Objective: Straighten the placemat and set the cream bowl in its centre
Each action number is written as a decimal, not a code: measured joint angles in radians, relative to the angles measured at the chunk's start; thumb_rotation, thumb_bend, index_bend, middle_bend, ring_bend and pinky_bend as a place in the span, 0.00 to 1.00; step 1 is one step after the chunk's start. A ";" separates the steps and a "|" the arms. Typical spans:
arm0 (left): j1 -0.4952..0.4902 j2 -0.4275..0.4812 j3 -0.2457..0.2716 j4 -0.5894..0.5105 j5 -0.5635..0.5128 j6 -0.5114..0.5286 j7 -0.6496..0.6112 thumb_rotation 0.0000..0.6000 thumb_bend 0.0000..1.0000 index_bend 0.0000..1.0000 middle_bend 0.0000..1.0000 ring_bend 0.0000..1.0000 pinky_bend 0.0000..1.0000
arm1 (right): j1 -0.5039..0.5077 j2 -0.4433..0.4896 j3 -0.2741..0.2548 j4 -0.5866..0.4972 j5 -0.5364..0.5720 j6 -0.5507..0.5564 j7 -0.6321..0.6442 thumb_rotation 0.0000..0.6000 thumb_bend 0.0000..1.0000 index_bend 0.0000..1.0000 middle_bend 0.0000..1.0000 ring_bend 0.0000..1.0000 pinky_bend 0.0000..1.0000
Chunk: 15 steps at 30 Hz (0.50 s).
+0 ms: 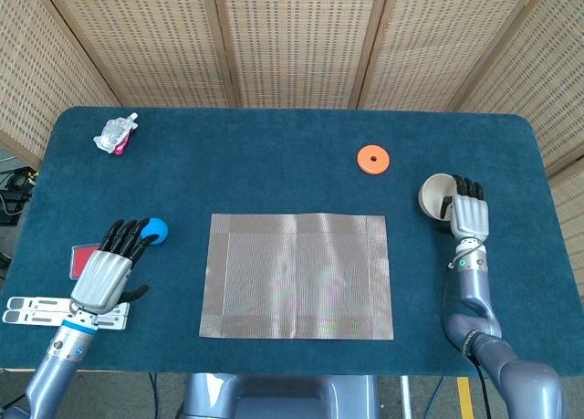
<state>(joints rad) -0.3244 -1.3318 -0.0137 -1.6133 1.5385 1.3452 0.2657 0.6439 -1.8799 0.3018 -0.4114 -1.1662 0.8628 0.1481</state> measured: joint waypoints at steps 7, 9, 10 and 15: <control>0.000 0.000 -0.001 0.004 0.011 0.001 -0.015 1.00 0.14 0.17 0.00 0.00 0.00 | -0.004 -0.003 -0.008 -0.015 -0.026 0.056 0.009 1.00 0.45 0.73 0.16 0.00 0.00; 0.001 0.001 -0.001 0.004 0.011 0.001 -0.017 1.00 0.14 0.17 0.00 0.00 0.00 | -0.008 0.001 -0.011 -0.035 -0.034 0.079 0.006 1.00 0.45 0.73 0.16 0.00 0.00; 0.001 0.001 -0.002 0.004 0.011 0.001 -0.017 1.00 0.14 0.17 0.00 0.00 0.00 | -0.011 0.005 -0.013 -0.050 -0.040 0.094 0.003 1.00 0.45 0.73 0.16 0.00 0.00; 0.002 0.003 -0.003 0.000 0.015 0.004 -0.019 1.00 0.14 0.17 0.00 0.00 0.00 | -0.026 0.025 -0.028 -0.120 -0.067 0.154 -0.015 1.00 0.45 0.73 0.16 0.00 0.00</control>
<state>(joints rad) -0.3221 -1.3285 -0.0163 -1.6130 1.5532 1.3494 0.2468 0.6175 -1.8553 0.2736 -0.5315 -1.2330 1.0171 0.1329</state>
